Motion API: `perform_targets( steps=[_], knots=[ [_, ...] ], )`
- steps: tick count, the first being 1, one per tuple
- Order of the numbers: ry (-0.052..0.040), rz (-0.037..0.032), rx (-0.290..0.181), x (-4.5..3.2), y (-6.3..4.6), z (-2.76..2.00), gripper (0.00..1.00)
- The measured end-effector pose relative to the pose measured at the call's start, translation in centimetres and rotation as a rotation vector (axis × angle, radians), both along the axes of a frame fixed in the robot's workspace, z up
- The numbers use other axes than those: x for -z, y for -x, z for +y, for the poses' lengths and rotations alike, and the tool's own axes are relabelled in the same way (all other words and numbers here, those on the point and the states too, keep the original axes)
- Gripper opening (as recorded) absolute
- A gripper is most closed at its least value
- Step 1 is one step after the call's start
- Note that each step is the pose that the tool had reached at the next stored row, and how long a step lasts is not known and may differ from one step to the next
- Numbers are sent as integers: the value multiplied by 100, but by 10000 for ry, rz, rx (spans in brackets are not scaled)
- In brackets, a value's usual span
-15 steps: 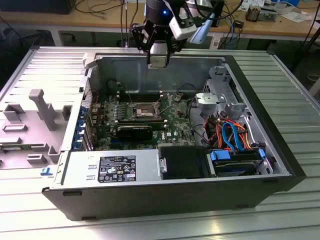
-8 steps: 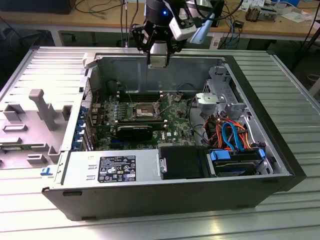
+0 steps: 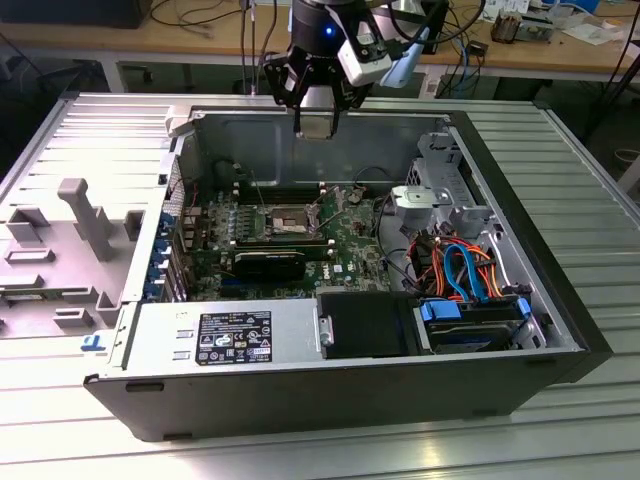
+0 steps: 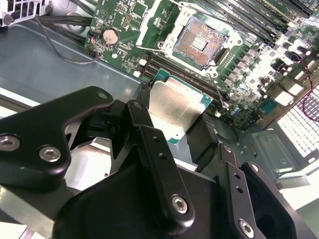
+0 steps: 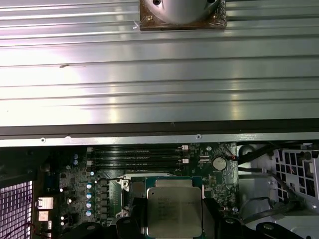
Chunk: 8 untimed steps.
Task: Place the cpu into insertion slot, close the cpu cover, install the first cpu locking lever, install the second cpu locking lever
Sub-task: 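Place the cpu into insertion slot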
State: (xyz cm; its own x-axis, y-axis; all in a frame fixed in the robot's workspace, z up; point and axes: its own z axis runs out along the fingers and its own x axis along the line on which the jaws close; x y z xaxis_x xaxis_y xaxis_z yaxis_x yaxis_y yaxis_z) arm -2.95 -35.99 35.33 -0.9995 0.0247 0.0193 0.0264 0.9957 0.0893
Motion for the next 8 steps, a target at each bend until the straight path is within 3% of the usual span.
perform_targets(
  steps=[8],
  knots=[
    [0, 0, 0, 25, 2, -6, 54]
  ],
)
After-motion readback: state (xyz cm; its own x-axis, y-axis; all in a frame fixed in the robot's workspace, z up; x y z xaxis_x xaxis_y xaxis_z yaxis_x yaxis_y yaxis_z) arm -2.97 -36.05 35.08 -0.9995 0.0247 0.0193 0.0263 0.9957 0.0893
